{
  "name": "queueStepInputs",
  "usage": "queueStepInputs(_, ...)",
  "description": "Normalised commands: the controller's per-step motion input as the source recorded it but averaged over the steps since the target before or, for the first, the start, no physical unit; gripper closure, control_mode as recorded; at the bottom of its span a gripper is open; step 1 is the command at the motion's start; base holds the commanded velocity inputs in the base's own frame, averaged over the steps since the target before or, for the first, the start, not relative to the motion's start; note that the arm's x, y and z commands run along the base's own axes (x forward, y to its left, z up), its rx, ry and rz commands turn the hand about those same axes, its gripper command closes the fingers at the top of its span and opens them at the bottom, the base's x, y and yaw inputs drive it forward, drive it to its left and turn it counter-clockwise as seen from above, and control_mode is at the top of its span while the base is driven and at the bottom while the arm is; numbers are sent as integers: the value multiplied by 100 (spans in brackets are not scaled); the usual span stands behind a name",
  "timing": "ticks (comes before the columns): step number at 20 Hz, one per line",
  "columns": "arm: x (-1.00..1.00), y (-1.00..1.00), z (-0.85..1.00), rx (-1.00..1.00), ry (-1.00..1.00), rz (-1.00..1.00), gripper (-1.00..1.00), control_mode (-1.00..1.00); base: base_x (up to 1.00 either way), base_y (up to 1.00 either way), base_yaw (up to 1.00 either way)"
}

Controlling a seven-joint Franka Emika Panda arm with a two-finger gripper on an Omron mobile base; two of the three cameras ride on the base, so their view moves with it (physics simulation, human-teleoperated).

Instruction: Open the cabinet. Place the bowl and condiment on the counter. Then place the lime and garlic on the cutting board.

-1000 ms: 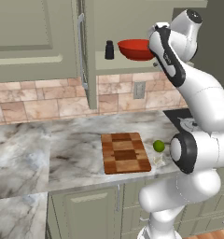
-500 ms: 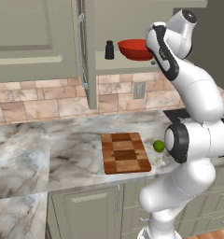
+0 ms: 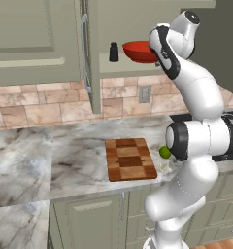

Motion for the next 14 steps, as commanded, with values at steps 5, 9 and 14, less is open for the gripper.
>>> queueStepInputs(5,22,0,0,0,3,0,-100,-100,0,0,0)
queueStepInputs(9,19,0,0,0,2,0,-100,-100,0,0,0)
queueStepInputs(14,18,0,0,0,2,0,-100,-100,0,0,0)
